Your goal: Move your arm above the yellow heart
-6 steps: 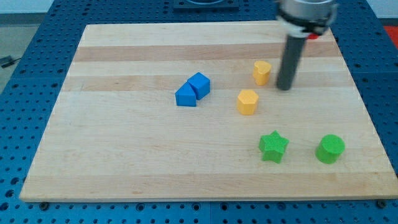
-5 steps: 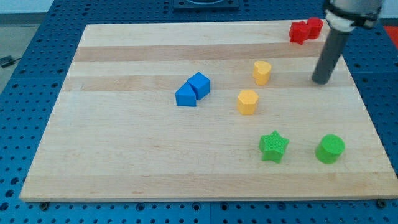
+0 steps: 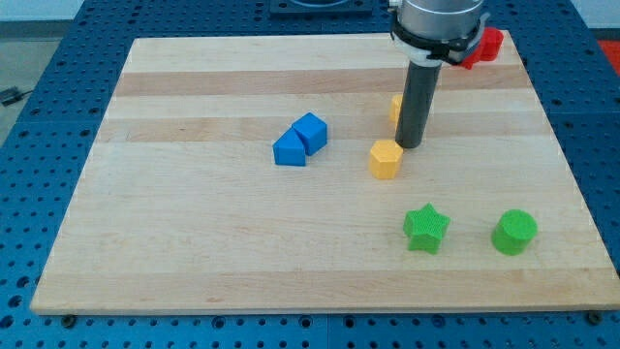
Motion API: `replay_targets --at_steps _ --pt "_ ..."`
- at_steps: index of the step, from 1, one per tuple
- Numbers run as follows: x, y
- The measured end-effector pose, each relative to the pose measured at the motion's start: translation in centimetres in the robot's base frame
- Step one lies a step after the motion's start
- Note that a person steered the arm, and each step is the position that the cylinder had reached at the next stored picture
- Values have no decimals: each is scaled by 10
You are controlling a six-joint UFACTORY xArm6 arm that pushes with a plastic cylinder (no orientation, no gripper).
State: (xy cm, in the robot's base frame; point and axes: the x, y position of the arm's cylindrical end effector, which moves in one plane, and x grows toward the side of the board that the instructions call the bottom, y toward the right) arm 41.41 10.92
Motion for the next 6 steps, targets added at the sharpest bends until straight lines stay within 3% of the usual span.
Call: replay_targets --at_steps 4,6 --pt "-9 17" --pt "-60 31"
